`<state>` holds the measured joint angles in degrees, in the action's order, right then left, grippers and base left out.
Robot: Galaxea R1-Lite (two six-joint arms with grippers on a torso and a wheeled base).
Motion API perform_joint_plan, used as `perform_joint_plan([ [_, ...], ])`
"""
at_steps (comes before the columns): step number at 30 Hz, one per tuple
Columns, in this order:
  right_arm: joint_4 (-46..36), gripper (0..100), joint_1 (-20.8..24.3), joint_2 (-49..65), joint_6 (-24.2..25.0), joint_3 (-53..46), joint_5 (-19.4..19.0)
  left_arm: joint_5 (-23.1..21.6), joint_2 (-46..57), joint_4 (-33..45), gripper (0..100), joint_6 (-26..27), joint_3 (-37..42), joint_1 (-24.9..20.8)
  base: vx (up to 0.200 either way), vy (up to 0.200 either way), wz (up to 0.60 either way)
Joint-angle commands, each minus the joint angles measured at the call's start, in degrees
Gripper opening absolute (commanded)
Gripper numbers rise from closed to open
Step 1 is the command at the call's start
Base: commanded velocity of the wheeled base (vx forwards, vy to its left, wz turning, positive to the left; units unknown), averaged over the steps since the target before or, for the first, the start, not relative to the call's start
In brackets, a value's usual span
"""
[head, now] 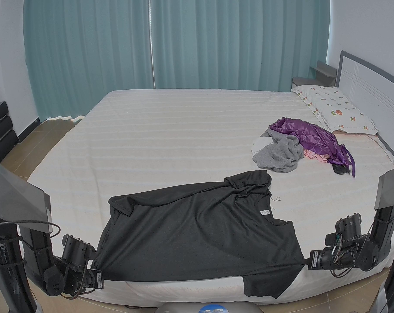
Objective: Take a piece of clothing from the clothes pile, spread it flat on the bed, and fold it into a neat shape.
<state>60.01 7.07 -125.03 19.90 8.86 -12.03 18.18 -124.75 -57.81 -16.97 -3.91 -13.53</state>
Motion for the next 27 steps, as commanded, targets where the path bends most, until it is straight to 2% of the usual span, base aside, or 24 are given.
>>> perform_joint_plan([
  [1,0.37,0,0.31,0.66,-0.3,-1.83,-0.1,0.02,-0.06,-0.02,0,0.01,-0.04,0.0,0.0,0.0,0.0],
  [10,0.45,0,1.45,-1.8,-0.12,0.19,-0.45,-0.07,-0.59,-0.11,0,-2.54,-1.71,-0.27,0.0,0.0,0.0],
  [11,0.45,100,1.45,-1.8,-0.03,0.19,-0.54,-0.07,-0.59,-0.11,0,-2.54,-1.71,-0.36,0.0,0.0,0.0],
  [12,0.45,100,1.45,-1.8,-0.03,0.19,-0.54,-0.07,-0.59,-0.11,100,-2.54,-1.71,-0.36,0.0,0.0,0.0],
  [15,0.63,100,1.81,-1.1,1.46,1.16,-1.15,-0.07,-0.76,-0.11,100,-4.48,-2.77,-0.71,0.0,0.0,0.0],
  [16,0.98,100,1.89,1.28,3.57,1.24,-2.29,-0.16,-0.85,-0.11,100,-5.18,-3.56,-0.62,0.0,0.0,0.0],
  [20,0.98,100,1.89,3.12,6.56,0.98,-5.11,-0.16,0.03,-0.11,100,-5.44,-4.44,-0.09,0.0,0.0,0.0],
  [27,3.35,100,1.45,3.47,15.17,0.19,-5.37,-0.77,6.71,-0.11,100,-11.16,-8.74,0.08,0.0,0.0,0.0],
])
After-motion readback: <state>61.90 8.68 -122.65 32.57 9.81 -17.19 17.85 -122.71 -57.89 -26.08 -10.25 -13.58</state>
